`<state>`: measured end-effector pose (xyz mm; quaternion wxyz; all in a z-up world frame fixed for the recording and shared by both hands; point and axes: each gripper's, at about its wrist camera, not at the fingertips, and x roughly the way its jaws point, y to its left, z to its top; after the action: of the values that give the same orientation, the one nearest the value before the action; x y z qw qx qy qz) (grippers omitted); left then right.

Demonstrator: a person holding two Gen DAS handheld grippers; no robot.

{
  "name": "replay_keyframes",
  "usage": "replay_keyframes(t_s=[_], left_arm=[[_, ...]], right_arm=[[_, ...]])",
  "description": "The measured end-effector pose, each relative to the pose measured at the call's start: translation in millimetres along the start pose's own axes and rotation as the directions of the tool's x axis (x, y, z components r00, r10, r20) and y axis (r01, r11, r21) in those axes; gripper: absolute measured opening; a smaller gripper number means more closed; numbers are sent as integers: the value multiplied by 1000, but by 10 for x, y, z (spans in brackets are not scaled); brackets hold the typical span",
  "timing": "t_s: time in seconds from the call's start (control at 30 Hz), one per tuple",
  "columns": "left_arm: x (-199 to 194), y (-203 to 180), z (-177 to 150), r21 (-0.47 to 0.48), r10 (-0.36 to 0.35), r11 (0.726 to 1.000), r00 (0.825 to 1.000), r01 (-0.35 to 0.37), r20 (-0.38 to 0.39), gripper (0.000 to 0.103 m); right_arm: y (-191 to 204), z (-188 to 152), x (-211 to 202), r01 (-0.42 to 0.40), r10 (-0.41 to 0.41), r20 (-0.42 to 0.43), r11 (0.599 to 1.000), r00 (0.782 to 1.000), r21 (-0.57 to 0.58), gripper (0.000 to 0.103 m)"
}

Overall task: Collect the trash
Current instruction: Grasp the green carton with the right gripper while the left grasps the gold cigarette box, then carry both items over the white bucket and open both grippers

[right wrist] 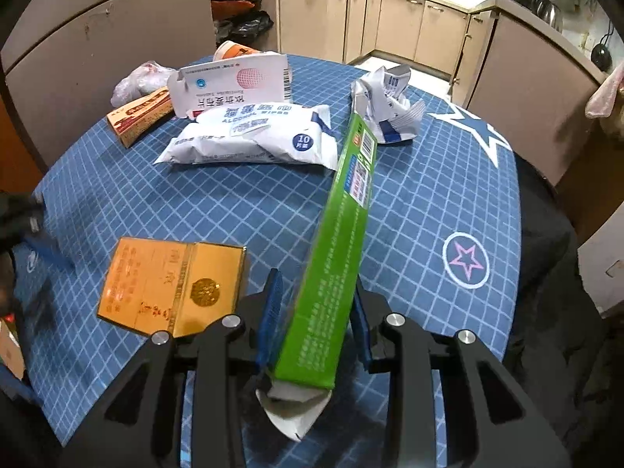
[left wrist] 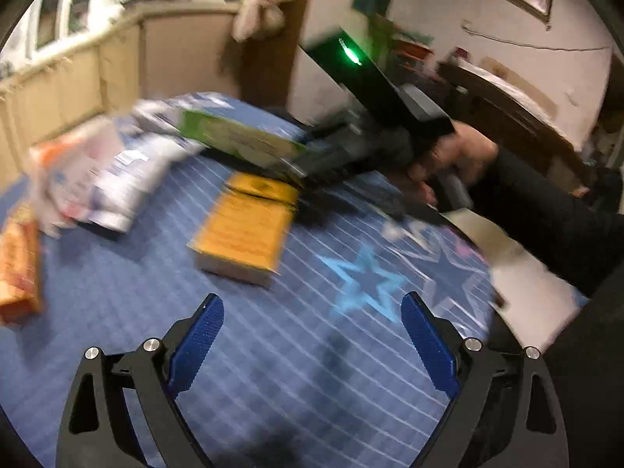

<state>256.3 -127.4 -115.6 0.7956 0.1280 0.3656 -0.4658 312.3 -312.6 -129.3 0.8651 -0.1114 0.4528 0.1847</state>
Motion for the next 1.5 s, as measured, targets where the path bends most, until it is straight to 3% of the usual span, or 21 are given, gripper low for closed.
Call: replay_keyframes(t_s=[0.07,0.17,0.33,0.4,0.43,0.47,0.5,0.53,0.67,0.93,1.07,1.17,1.23,1.43,1.5], left_arm=[[46,42,82,34,80,996,997,-80,17,92],[315,134,253,96,99,991,995,-98,-4,92],[611,113,327,183,88,980,995,-77,-53,92],[726,101,323,191,74,980,993,-56,-90,84],[741,97,320,184,69,982,993,-50,-96,78],[711,96,320,176,66,983,994,-49,-89,63],[685,92,313,167,66,985,995,-52,-80,58],[665,88,299,155,60,987,995,-47,-78,58],[597,-15,220,121,58,991,996,-50,-69,57],[285,-105,-22,-56,103,993,995,-103,-6,57],[108,-227,-106,-122,188,975,982,-186,11,57],[-57,-254,-174,-184,308,936,951,-299,24,57],[-135,-262,-176,-228,356,912,934,-341,27,57],[-293,-383,-165,-272,476,850,879,-452,30,57],[-325,-441,-159,-284,491,840,871,-463,32,57]], right_arm=[[-18,39,20,24,-24,-2,1000,1000,5,34],[-72,73,51,50,-50,1,999,999,-2,34],[-160,115,94,9,-8,-12,999,1000,32,34],[-170,102,96,-27,28,-11,999,1000,43,34],[-171,88,88,-42,42,-6,998,999,42,34],[-155,66,78,-48,47,2,998,999,31,34],[-133,51,67,-54,53,7,998,999,25,32],[-116,38,58,-62,62,14,998,998,21,26],[-48,-17,13,-72,71,41,996,997,43,18],[-8,-311,-308,6,-25,110,986,994,166,15],[92,-533,-507,13,-49,140,969,989,245,15],[210,-718,-633,10,-61,156,951,986,310,15],[346,-843,-704,55,-107,145,945,984,323,15],[643,-1172,-926,85,-151,138,915,979,394,15],[718,-1250,-1002,71,-144,146,906,979,416,15]])
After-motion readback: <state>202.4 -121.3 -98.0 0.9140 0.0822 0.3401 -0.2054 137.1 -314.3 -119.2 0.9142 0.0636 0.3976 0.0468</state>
